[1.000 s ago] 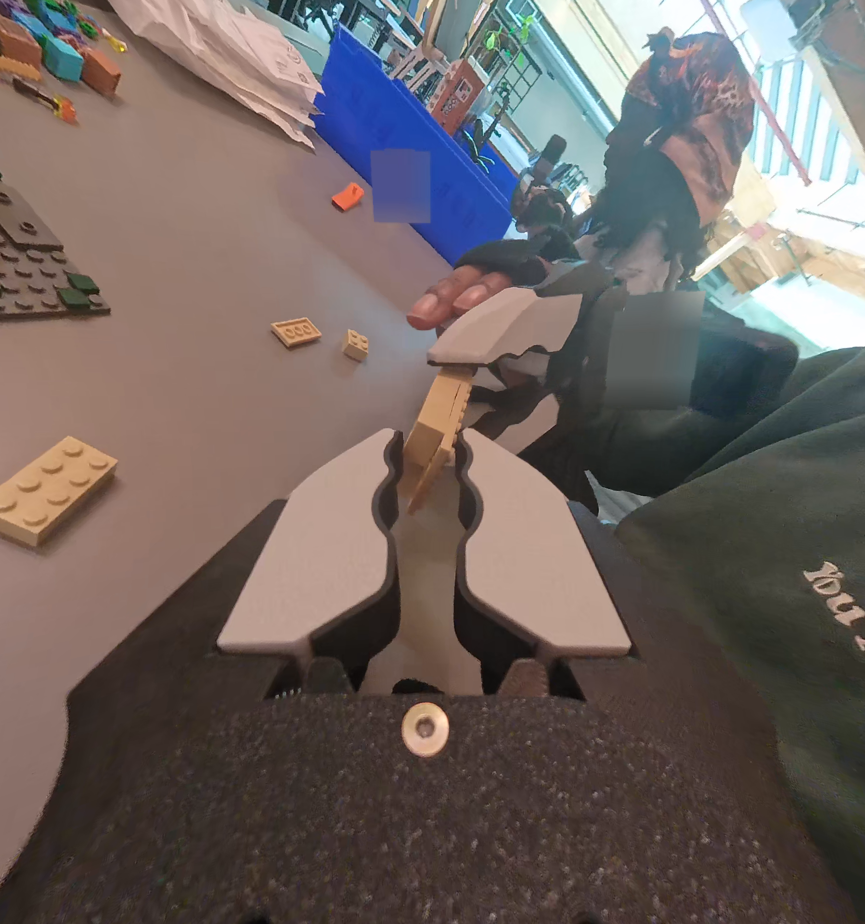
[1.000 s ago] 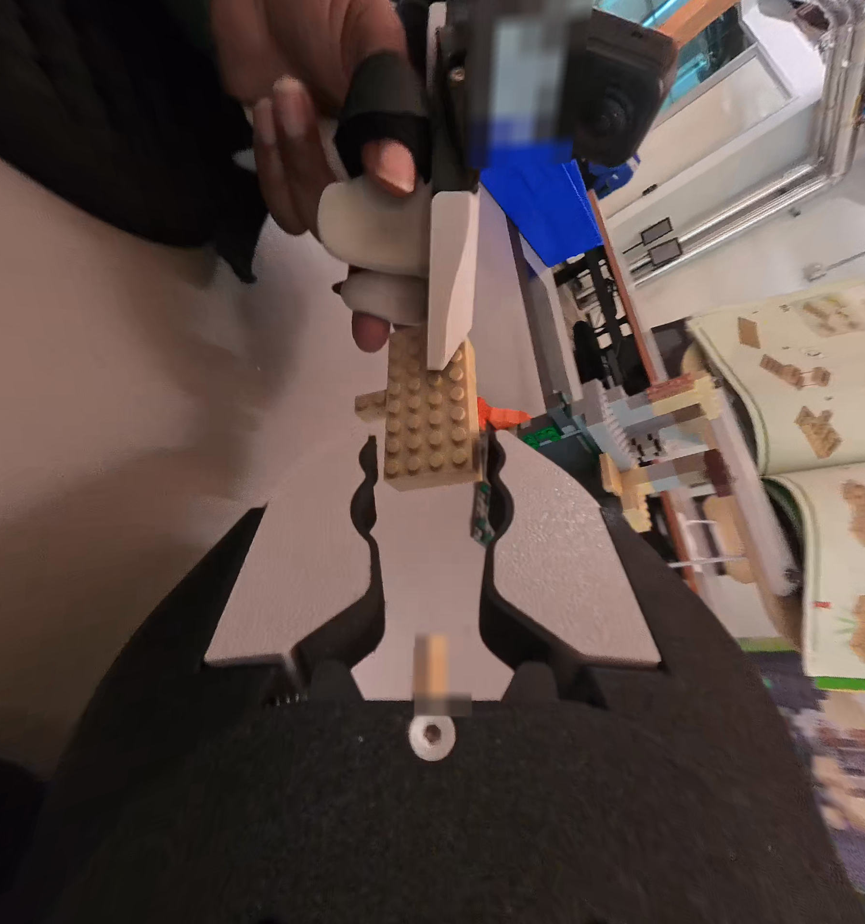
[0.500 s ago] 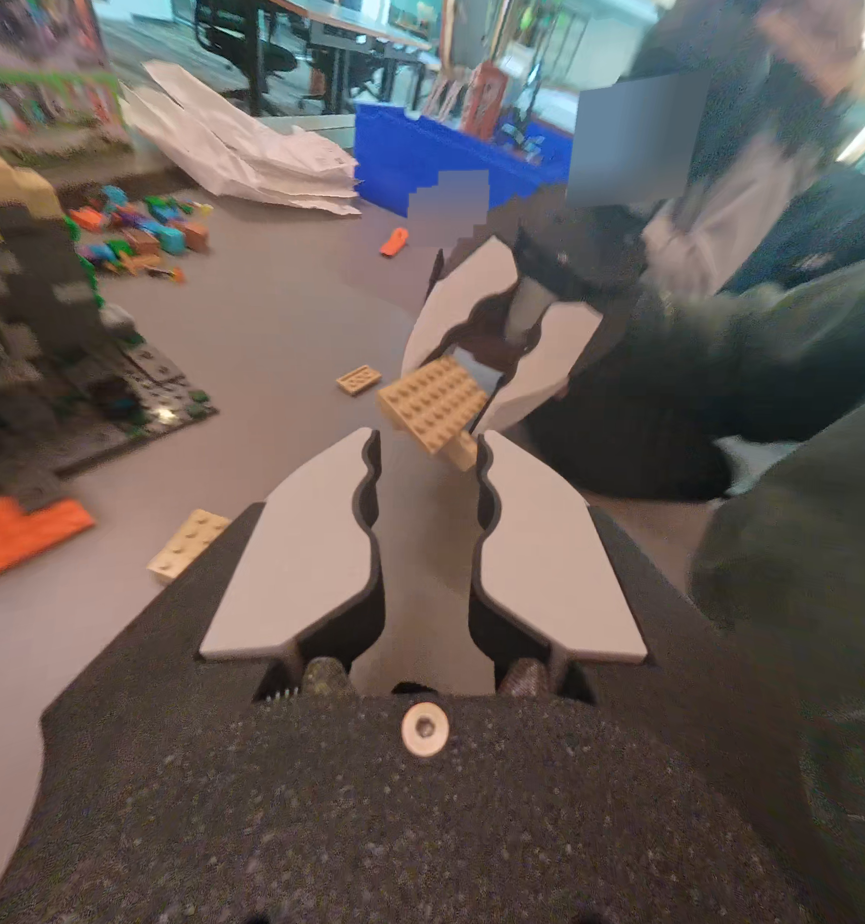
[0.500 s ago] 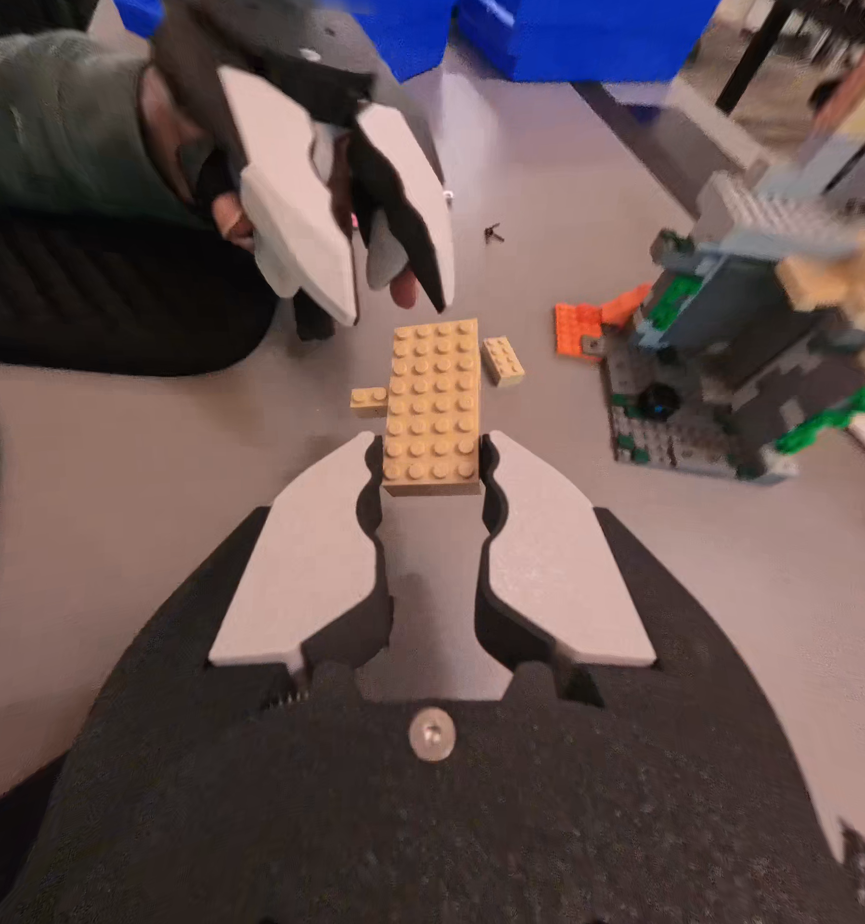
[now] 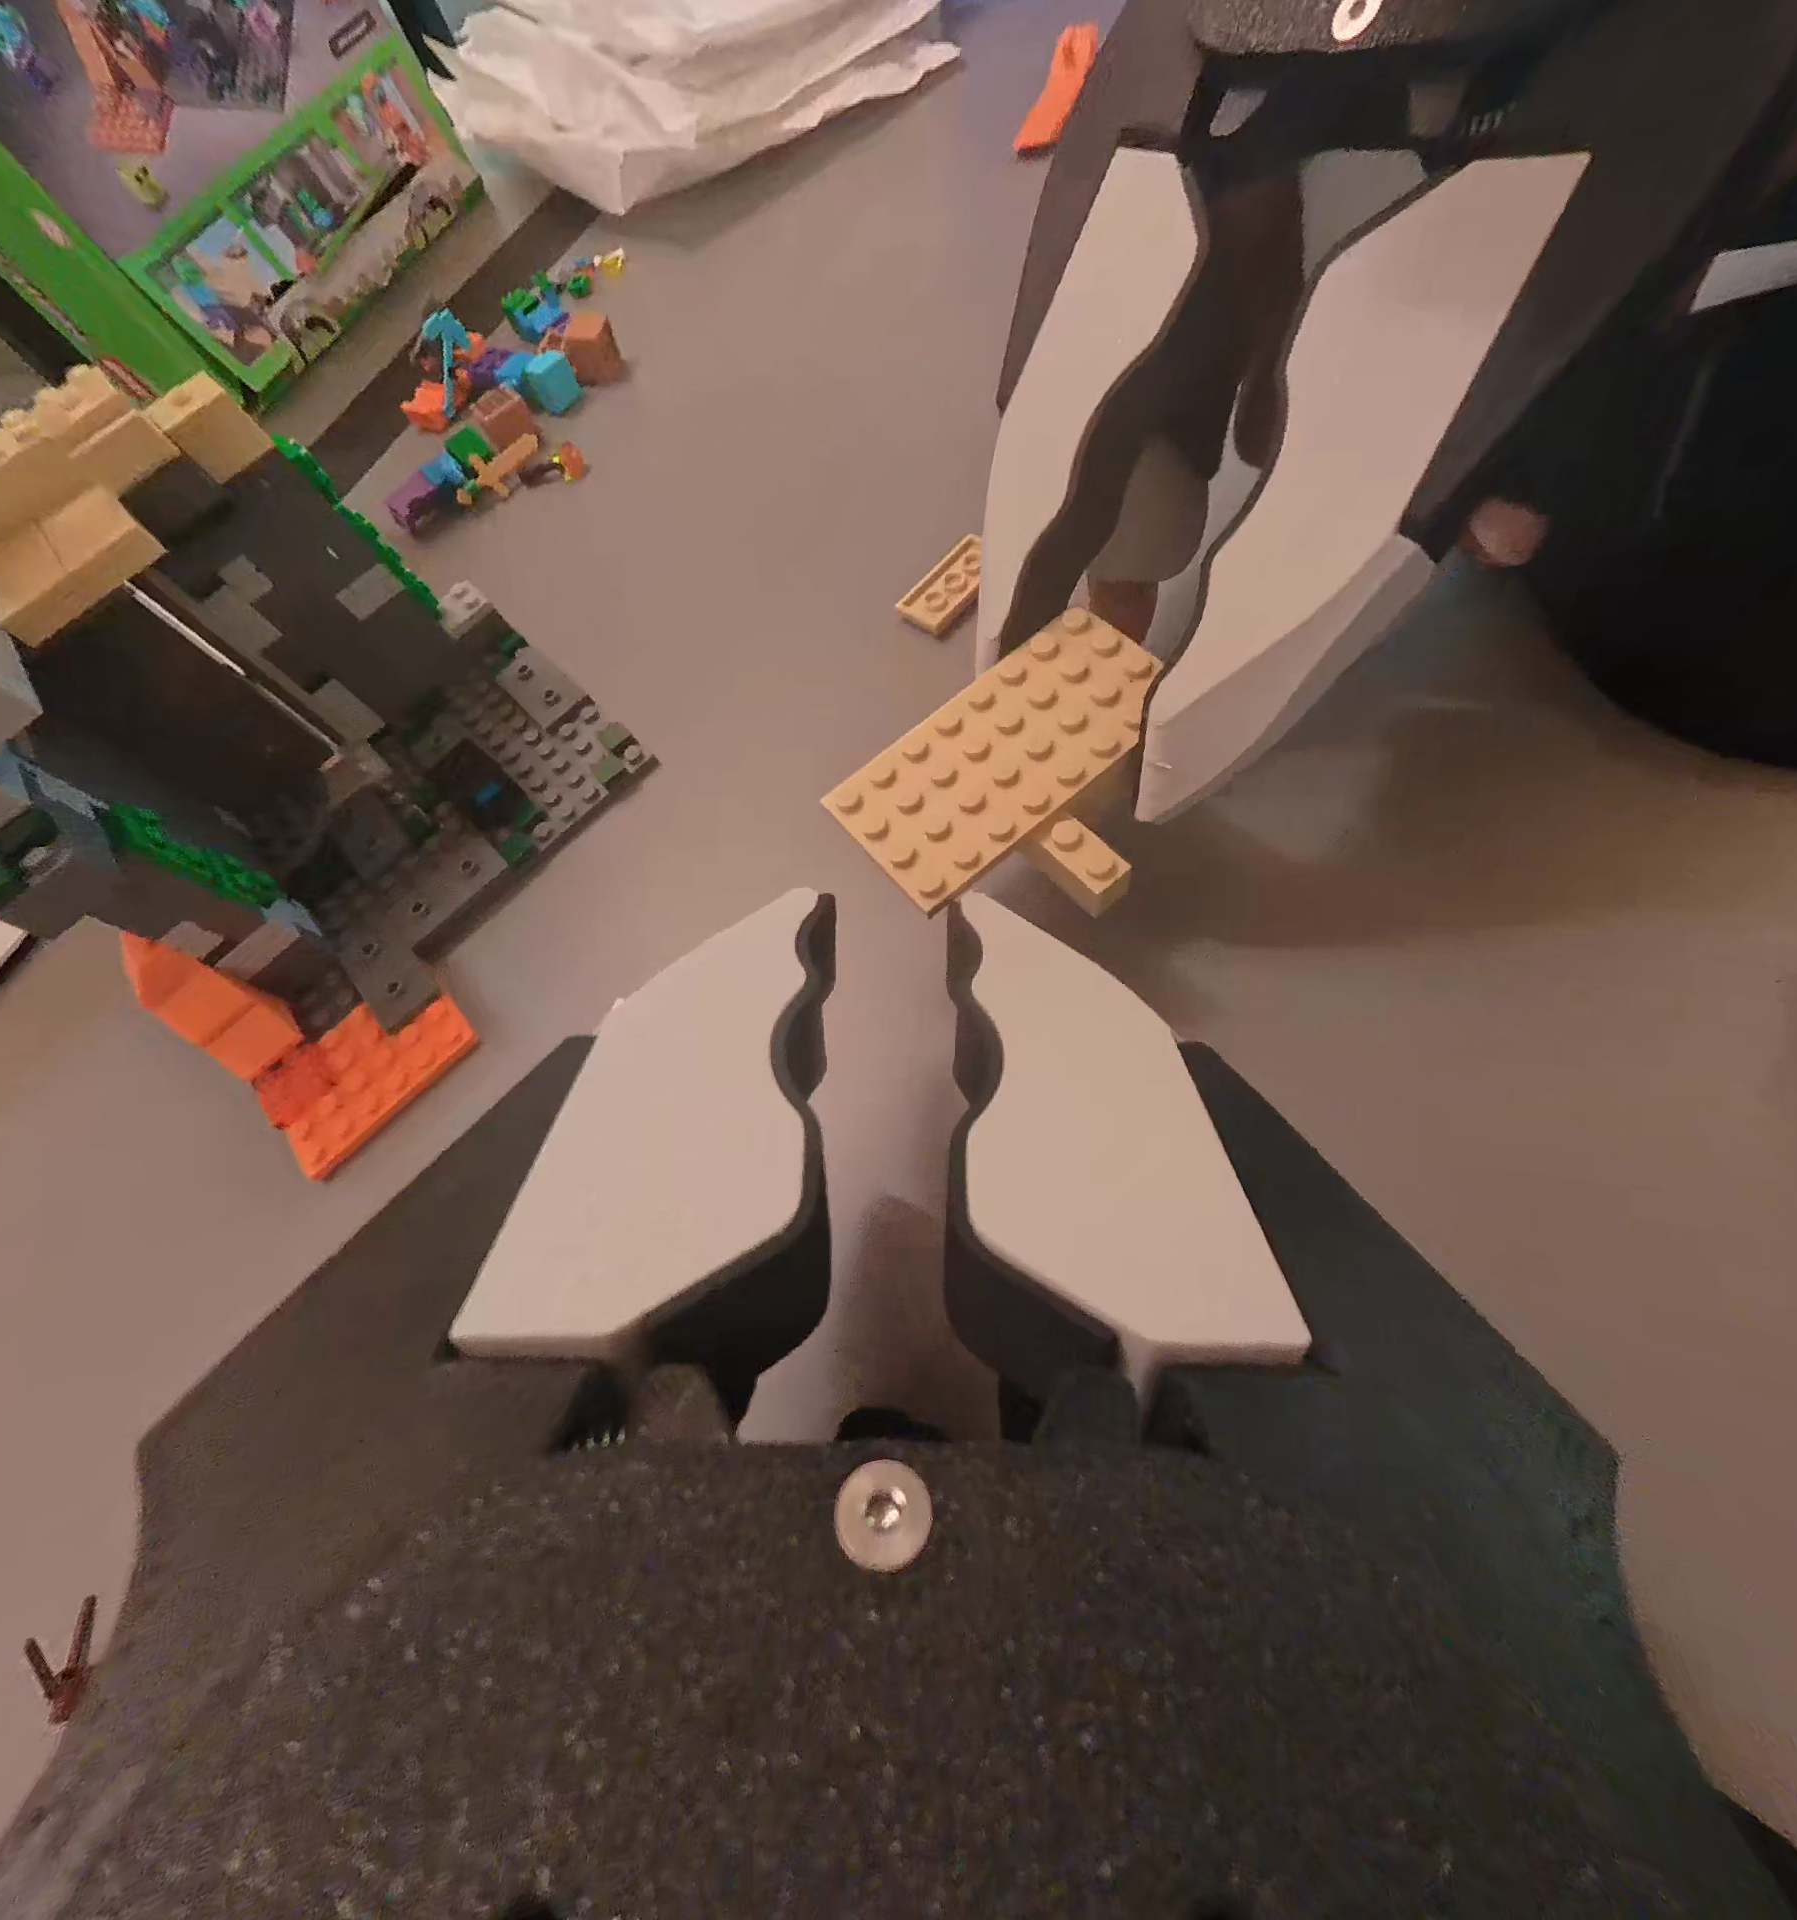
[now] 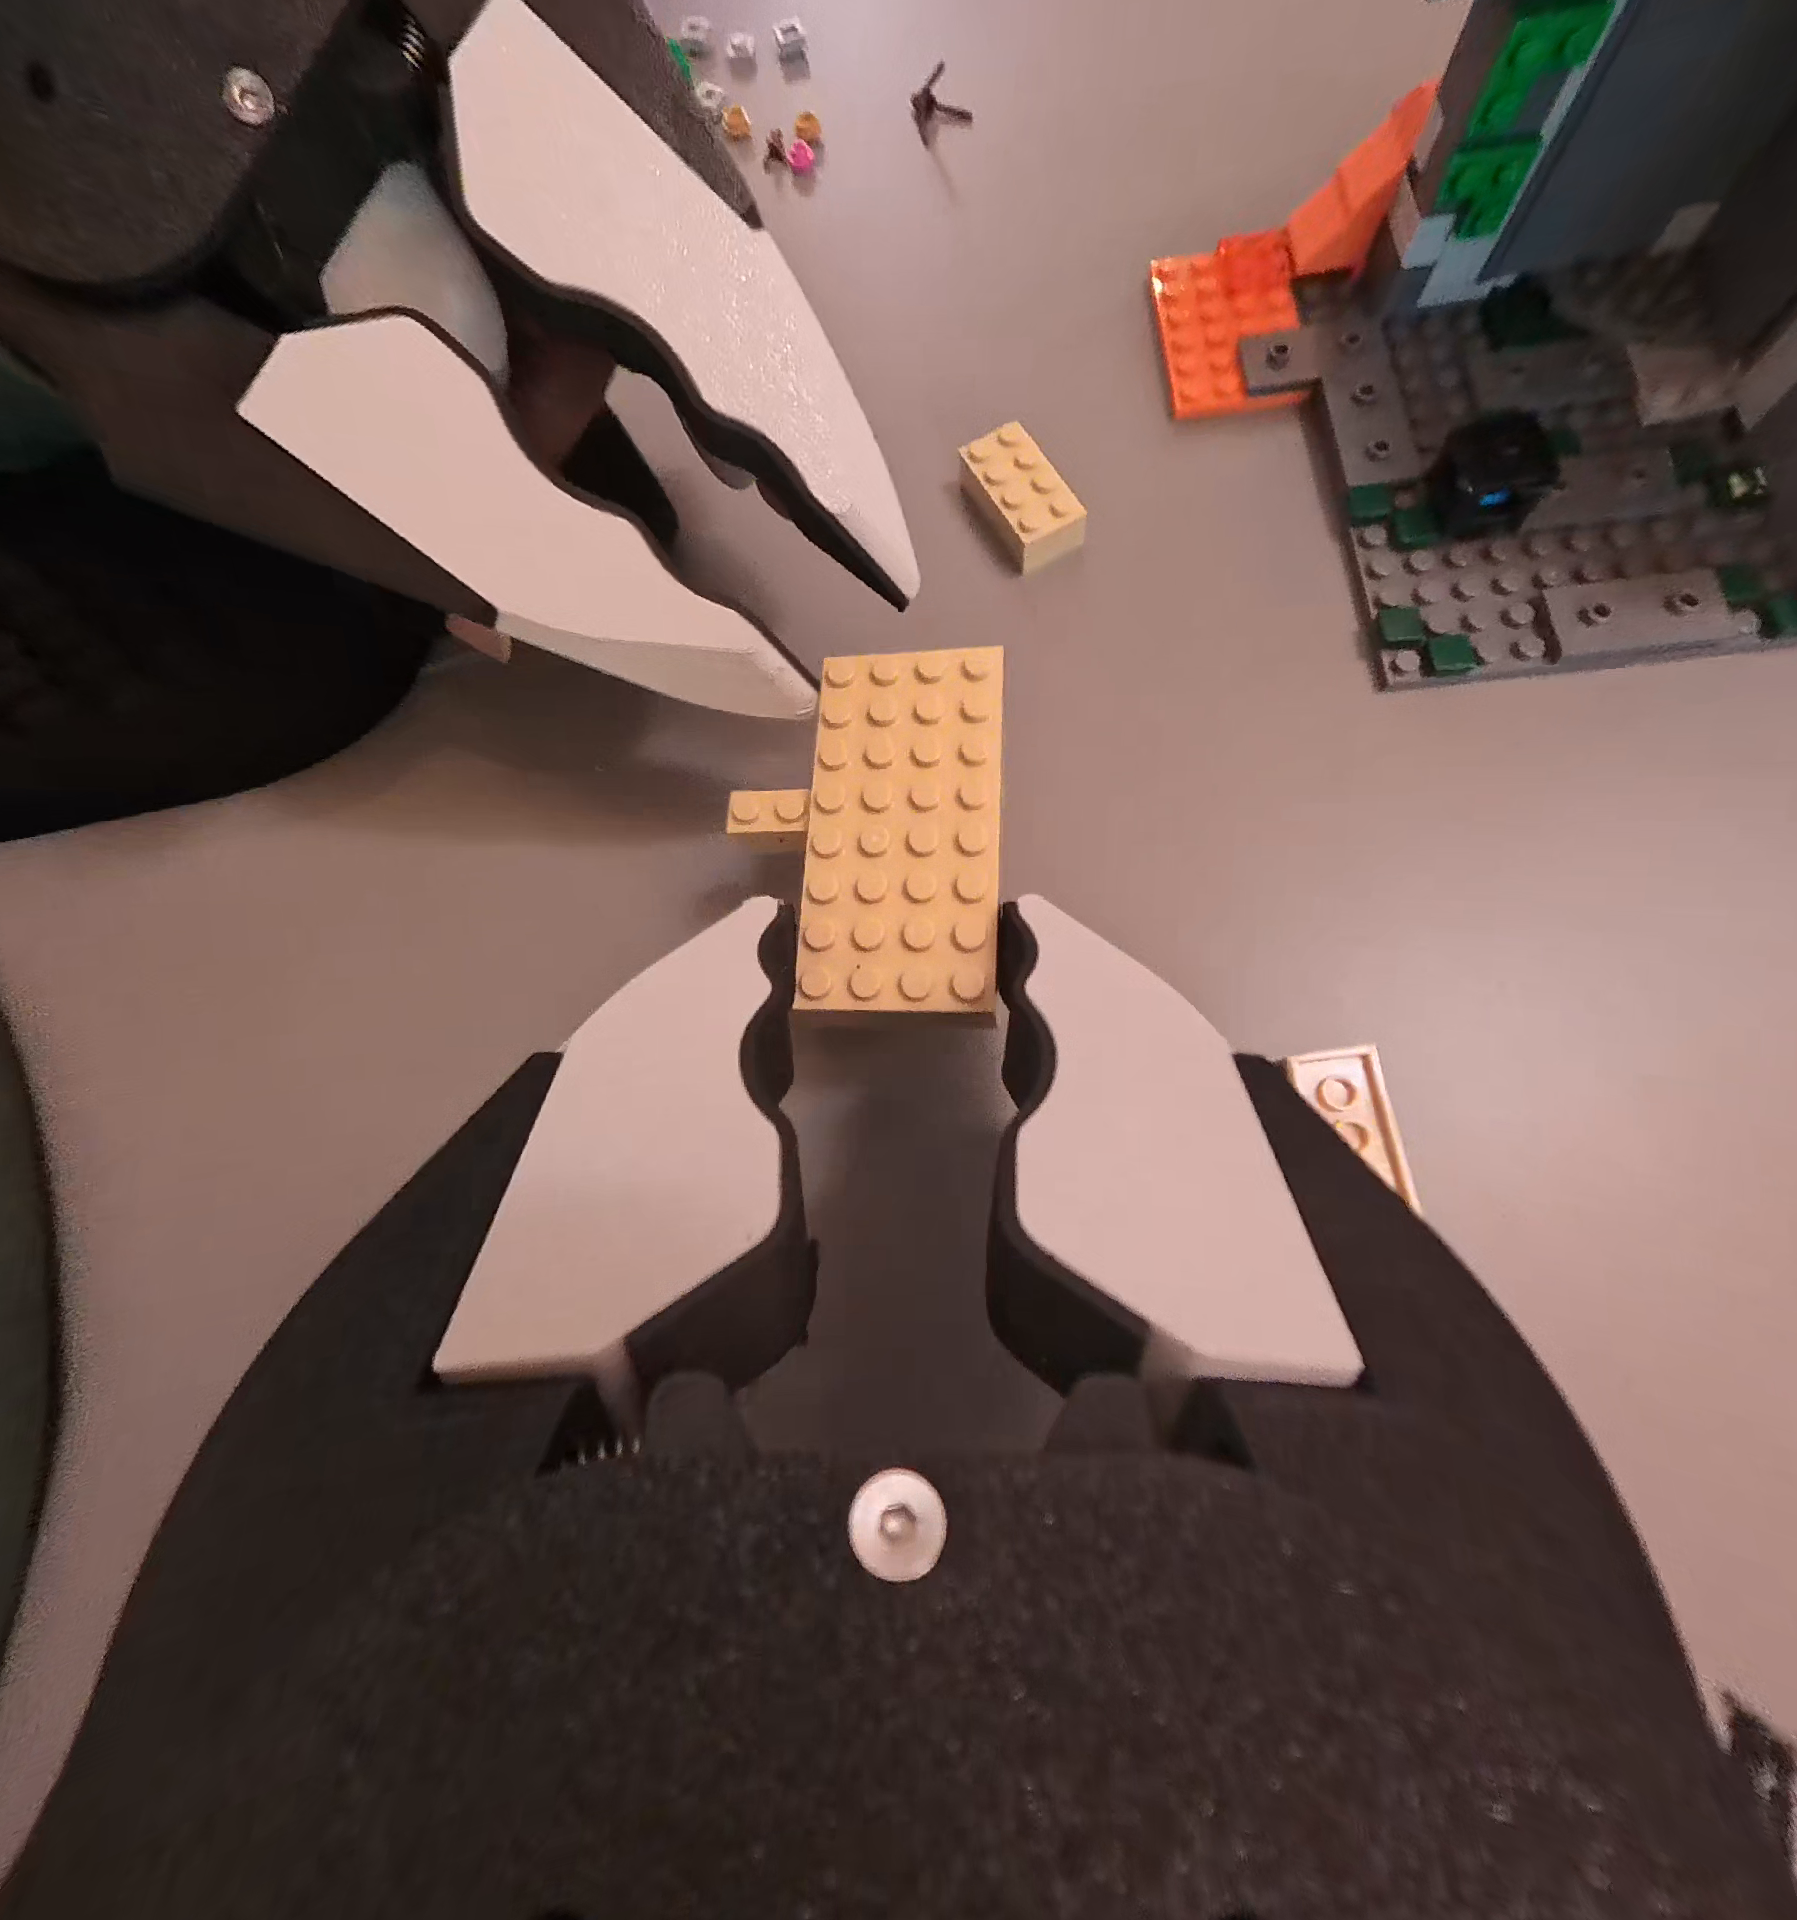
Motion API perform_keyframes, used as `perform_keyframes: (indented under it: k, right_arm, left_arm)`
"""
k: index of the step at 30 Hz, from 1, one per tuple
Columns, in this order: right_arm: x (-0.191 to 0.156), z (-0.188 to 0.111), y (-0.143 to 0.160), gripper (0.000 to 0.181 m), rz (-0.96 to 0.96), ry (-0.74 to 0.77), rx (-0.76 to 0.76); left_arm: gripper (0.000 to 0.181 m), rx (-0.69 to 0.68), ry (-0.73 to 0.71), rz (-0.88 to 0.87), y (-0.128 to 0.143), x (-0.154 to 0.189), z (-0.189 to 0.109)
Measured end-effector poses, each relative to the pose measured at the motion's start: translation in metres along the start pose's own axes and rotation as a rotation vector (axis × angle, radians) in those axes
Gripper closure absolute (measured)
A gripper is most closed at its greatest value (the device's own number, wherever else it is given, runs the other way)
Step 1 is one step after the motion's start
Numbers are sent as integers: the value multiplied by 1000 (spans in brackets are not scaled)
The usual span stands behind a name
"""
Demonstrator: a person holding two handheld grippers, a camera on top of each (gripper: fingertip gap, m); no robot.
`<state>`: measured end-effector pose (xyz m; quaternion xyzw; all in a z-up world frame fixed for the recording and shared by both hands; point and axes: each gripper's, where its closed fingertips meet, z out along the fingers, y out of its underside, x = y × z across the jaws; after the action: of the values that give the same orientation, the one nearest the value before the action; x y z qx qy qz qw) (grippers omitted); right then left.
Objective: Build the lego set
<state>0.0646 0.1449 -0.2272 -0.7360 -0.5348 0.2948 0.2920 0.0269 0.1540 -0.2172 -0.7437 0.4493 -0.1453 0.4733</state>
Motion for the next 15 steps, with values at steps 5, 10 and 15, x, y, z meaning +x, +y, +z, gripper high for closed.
perform_keyframes:
  k: [5, 10, 15]
  right_arm:
    - [7, 6, 10, 144, -60, 96, -76]
    - [7, 8, 16, 144, -91, 138, -134]
    - [6, 7, 17, 141, -91, 133, -140]
  left_arm:
    - [163, -55, 0, -5, 9, -2, 7]
    - [164, -65, 2, 6, 10, 0, 9]
    - [164, -65, 5, 6, 11, 1, 9]
